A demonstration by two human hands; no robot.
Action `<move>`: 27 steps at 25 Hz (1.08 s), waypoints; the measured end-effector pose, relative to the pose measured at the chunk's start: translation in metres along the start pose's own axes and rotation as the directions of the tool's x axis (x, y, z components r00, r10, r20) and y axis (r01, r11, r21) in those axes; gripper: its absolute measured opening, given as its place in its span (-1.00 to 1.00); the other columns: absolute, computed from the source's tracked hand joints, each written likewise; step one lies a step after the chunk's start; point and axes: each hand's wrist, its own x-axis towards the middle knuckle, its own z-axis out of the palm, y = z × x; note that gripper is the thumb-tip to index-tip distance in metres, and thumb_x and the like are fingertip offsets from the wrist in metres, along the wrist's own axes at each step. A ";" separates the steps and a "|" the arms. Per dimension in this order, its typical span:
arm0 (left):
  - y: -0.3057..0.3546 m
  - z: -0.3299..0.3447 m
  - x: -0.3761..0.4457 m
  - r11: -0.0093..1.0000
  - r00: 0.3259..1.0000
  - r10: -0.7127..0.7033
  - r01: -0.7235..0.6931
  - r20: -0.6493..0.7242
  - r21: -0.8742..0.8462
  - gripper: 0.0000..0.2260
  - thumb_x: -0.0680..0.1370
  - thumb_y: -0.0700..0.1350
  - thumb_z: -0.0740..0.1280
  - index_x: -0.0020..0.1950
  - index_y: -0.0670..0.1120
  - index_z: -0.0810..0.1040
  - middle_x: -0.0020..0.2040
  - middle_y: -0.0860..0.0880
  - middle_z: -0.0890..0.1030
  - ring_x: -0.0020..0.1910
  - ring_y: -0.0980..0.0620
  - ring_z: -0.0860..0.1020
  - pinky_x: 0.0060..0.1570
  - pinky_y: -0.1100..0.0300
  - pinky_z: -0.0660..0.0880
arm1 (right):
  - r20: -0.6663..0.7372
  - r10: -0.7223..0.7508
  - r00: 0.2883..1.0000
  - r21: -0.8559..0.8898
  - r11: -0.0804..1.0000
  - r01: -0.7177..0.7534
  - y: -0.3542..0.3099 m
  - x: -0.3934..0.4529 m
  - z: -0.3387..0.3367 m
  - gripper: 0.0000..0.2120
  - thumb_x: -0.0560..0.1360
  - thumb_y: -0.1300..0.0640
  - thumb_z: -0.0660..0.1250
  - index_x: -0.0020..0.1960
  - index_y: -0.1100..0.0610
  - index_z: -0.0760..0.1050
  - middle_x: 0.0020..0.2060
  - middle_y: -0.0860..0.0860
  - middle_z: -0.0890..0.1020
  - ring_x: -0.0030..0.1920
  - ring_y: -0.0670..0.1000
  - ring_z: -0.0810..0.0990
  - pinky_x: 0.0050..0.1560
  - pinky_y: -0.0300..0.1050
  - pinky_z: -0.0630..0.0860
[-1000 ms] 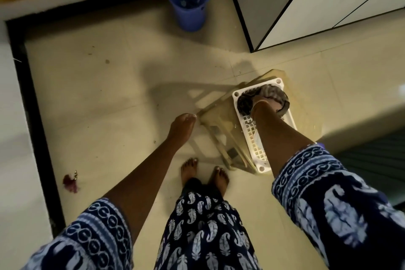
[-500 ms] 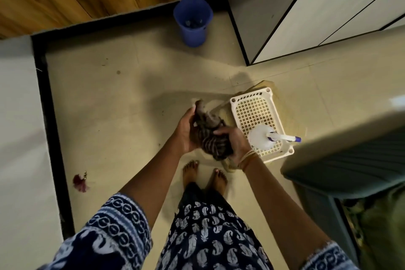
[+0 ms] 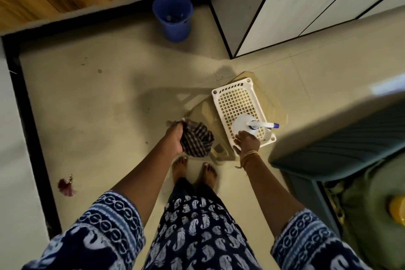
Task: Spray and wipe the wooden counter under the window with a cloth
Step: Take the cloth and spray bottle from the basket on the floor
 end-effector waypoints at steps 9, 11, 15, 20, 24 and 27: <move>-0.012 0.014 0.019 0.984 0.998 -0.035 0.042 0.045 -0.175 -0.51 0.62 0.12 0.11 0.37 -0.21 0.45 0.32 -0.24 0.49 0.31 -0.19 0.46 0.13 -0.02 0.42 | -0.092 -0.416 0.905 -0.377 0.856 0.355 -0.012 0.058 -0.006 -0.55 0.25 -0.04 0.59 0.08 -0.02 0.53 0.02 -0.04 0.65 0.11 0.08 0.60 0.25 0.21 0.49; -0.008 0.013 0.010 0.978 0.999 -0.021 0.029 0.043 -0.206 -0.51 0.61 0.12 0.13 0.38 -0.19 0.44 0.33 -0.24 0.48 0.31 -0.20 0.45 0.12 -0.03 0.43 | -0.014 -0.400 0.916 -0.388 0.847 0.364 -0.013 0.056 -0.009 -0.58 0.27 -0.02 0.57 0.07 -0.04 0.53 0.03 -0.05 0.66 0.10 0.07 0.61 0.24 0.21 0.50; 0.004 0.003 -0.022 0.970 0.999 0.020 -0.008 0.048 -0.242 -0.52 0.59 0.09 0.16 0.35 -0.22 0.46 0.30 -0.23 0.51 0.26 -0.18 0.49 0.02 0.00 0.49 | 0.292 -0.376 0.879 -0.378 0.799 0.467 -0.037 0.018 -0.009 -0.57 0.41 0.16 0.49 0.25 0.12 0.52 0.15 0.04 0.63 0.14 0.06 0.57 0.24 0.05 0.48; 0.034 -0.018 -0.078 0.961 0.987 0.147 -0.128 0.061 -0.246 -0.69 0.53 -0.08 0.21 0.08 -0.28 0.59 0.06 -0.28 0.62 0.01 -0.20 0.60 0.04 -0.03 0.53 | 0.601 -0.310 0.737 -0.333 0.741 0.584 -0.058 -0.048 0.021 -0.94 0.31 0.20 0.44 -0.33 0.09 0.61 -0.29 0.13 0.67 -0.13 0.19 0.61 0.09 0.08 0.52; 0.067 -0.047 -0.117 0.907 0.972 0.235 -0.229 -0.025 -0.353 -0.65 0.62 0.00 0.12 -0.08 -0.23 0.56 -0.11 -0.20 0.59 -0.14 -0.13 0.56 -0.17 0.06 0.47 | 0.801 -0.230 0.553 -0.211 0.756 0.619 -0.073 -0.120 0.075 -0.72 0.44 0.26 0.32 -0.42 0.21 0.39 -0.60 0.07 0.41 -0.56 0.03 0.41 -0.31 -0.11 0.46; 0.108 -0.081 -0.148 0.886 0.956 0.287 -0.289 -0.061 -0.364 -0.64 0.65 0.05 0.12 -0.12 -0.17 0.54 -0.15 -0.17 0.58 -0.18 -0.10 0.55 -0.19 0.09 0.46 | 0.885 -0.183 0.429 -0.146 0.765 0.627 -0.086 -0.172 0.123 -0.75 0.44 0.02 0.30 -0.19 0.22 0.40 -0.55 0.11 0.37 -0.64 0.00 0.31 -0.55 -0.20 0.34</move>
